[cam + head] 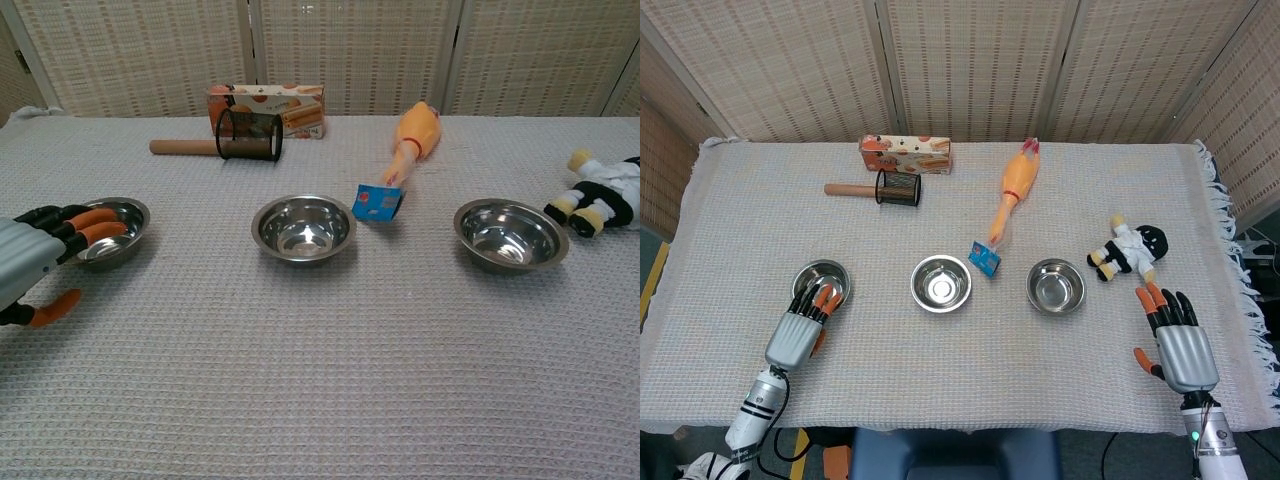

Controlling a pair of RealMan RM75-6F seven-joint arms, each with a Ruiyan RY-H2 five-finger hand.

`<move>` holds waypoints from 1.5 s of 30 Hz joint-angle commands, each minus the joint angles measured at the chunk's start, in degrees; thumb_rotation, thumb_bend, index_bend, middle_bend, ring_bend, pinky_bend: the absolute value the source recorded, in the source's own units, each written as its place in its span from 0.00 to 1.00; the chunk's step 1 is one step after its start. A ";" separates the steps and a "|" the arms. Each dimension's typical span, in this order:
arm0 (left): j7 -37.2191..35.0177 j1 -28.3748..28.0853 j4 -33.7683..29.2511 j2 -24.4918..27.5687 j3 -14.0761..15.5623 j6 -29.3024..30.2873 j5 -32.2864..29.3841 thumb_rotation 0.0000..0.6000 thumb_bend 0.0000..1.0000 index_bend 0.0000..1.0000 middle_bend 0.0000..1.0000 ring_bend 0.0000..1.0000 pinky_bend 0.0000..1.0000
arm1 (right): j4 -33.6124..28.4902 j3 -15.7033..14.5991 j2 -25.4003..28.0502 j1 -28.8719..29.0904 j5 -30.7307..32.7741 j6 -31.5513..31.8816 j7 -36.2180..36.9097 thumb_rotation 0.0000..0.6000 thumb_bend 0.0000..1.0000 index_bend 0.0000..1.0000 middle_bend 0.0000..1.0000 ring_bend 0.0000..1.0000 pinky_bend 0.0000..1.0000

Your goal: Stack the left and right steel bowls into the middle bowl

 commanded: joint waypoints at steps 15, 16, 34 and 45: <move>-4.28 -3.33 16.15 -7.66 -1.83 2.54 -3.63 1.00 0.47 0.55 0.07 0.00 0.10 | -0.92 -1.00 1.29 0.64 -0.02 -1.71 1.40 1.00 0.17 0.00 0.00 0.00 0.00; -4.48 -3.49 16.79 -7.91 -1.94 2.61 -3.81 1.00 0.48 0.56 0.08 0.00 0.10 | -1.01 -1.03 1.37 0.61 -0.04 -1.66 1.48 1.00 0.17 0.00 0.00 0.00 0.00; -4.24 -8.31 5.99 -4.64 -3.64 11.10 -2.14 1.00 0.48 0.58 0.10 0.01 0.10 | -1.99 -1.44 2.00 0.35 -0.32 -1.04 1.73 1.00 0.17 0.00 0.00 0.00 0.00; 4.65 -15.84 -5.60 -4.71 -5.01 6.14 -0.34 1.00 0.48 0.56 0.10 0.01 0.10 | -1.91 -1.18 1.97 0.71 0.86 -1.83 1.78 1.00 0.17 0.00 0.00 0.00 0.00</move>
